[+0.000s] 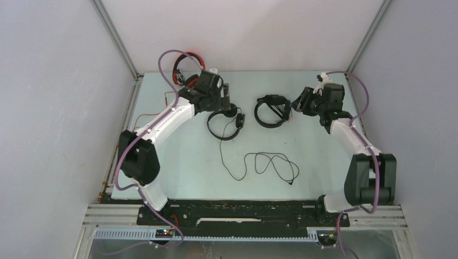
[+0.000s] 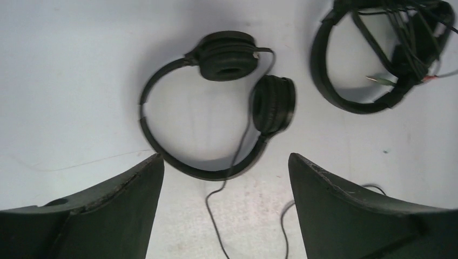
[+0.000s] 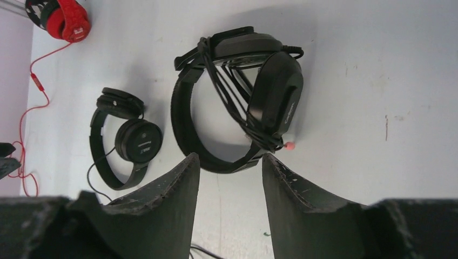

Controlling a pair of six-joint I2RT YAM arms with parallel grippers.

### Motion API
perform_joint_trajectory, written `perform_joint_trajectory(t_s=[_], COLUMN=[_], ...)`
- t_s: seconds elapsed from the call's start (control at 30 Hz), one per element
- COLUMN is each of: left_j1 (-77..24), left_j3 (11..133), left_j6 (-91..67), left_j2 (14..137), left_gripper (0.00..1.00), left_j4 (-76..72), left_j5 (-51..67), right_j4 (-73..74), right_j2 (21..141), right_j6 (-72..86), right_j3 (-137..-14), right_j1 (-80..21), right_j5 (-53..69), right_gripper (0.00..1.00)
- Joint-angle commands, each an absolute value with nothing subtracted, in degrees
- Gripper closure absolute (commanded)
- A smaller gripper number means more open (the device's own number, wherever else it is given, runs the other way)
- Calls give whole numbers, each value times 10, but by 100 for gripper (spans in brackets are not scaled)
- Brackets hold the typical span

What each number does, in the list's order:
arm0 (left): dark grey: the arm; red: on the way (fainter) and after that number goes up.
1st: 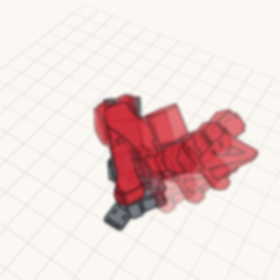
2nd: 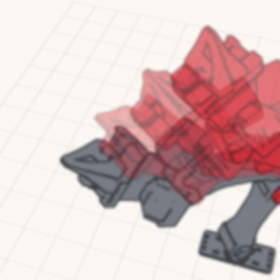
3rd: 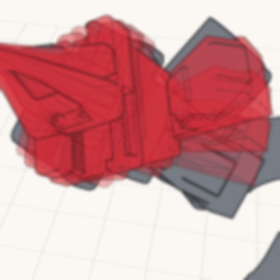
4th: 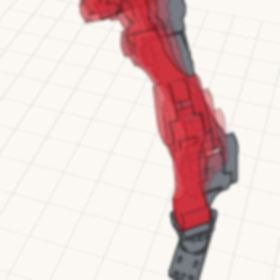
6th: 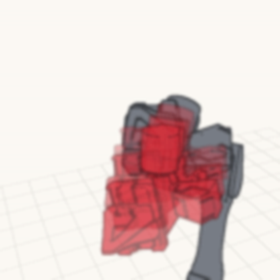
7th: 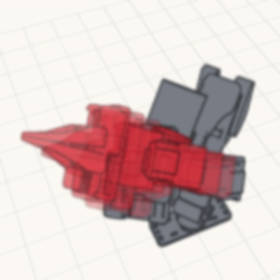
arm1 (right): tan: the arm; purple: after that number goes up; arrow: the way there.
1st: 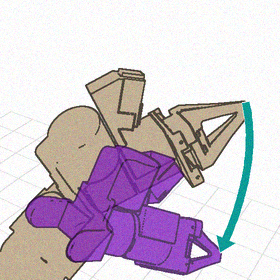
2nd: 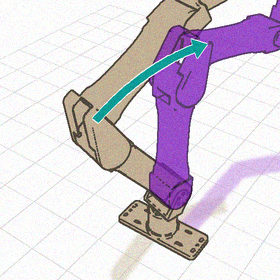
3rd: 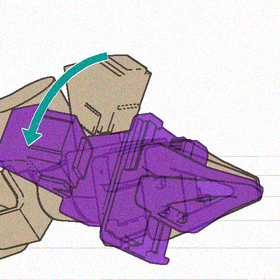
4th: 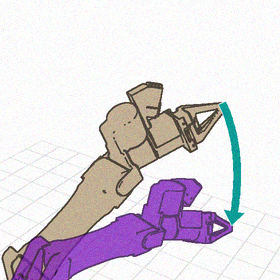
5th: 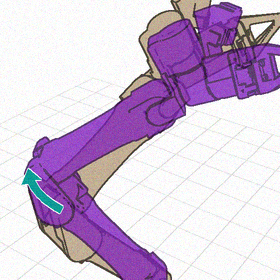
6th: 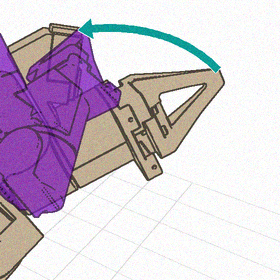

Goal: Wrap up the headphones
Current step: Wrap the headphones cable around the headphones.

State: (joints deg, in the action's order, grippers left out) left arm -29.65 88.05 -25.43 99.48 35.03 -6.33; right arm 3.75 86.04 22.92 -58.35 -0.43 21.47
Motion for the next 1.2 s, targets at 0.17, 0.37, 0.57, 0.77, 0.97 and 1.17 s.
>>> perform_joint_trajectory(t_s=[0.17,0.37,0.57,0.77,0.97,1.17], left_j1=[-322,-333,-335,-336,-345,-362], left_j3=[1014,1132,1133,1108,1084,1090], left_j6=[-291,-289,-286,-266,-262,-272], left_j2=[1114,1200,1209,1192,1185,1209], left_gripper=[23,26,27,28,31,34], left_j4=[299,332,324,326,319,299], left_j5=[41,46,26,17,40,49], right_j4=[75,152,172,140,109,257], right_j2=[968,1021,1019,1002,1012,1061], right_j6=[128,187,411,363,60,-159], right_j3=[-713,-778,-765,-762,-779,-870], right_j1=[29,30,38,40,41,10], right_j5=[285,263,253,278,378,374], right_gripper=[50,53,49,50,52,50])
